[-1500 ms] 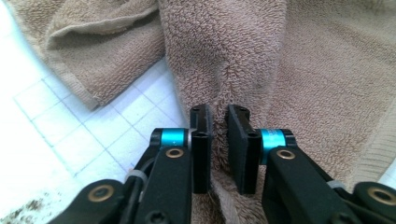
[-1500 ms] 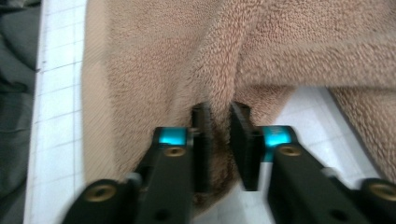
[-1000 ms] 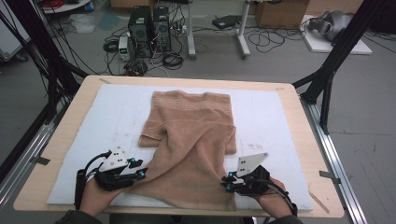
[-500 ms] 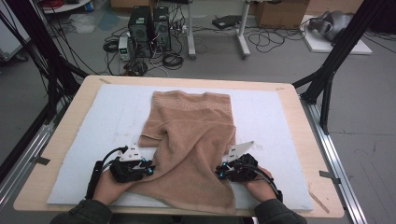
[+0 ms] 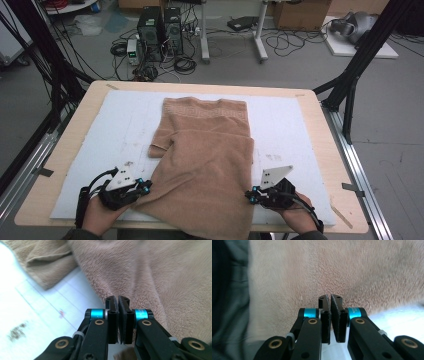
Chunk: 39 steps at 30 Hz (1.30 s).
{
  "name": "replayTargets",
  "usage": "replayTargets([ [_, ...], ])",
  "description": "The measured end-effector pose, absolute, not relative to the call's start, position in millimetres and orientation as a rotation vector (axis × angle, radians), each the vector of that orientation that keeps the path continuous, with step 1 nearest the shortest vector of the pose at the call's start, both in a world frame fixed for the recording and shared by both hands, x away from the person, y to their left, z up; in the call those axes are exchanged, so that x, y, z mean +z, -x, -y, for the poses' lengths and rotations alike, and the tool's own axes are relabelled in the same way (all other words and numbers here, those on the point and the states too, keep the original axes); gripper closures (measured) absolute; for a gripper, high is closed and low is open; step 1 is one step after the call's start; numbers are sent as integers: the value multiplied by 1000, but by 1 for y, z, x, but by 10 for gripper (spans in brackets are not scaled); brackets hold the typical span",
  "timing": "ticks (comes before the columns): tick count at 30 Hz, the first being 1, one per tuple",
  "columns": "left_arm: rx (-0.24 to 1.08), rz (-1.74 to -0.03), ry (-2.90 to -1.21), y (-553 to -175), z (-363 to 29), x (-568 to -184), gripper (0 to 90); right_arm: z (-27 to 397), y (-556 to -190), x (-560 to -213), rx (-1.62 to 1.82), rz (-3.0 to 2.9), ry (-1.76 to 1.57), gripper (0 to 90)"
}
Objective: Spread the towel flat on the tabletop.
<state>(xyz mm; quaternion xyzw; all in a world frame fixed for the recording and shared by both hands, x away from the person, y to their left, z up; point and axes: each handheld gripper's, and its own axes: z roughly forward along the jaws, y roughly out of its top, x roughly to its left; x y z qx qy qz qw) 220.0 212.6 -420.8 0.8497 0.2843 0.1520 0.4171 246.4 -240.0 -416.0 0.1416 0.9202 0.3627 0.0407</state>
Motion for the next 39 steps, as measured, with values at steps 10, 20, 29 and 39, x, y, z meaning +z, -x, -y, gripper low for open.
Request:
replayTargets([
  [10,362,-694,-2136,-251,-199,-421,646,229,-274,-408,1159,-2734,-482,660],
  [20,319,-671,-2231,-273,-169,-441,854,198,-308,-439,1135,-2808,-558,719],
  [29,338,-643,-2182,-227,-186,-430,866,197,-292,-435,1138,-2837,-446,853],
  [39,362,-606,-2109,-219,-192,-405,702,205,-266,-405,1249,-2792,-377,721],
])
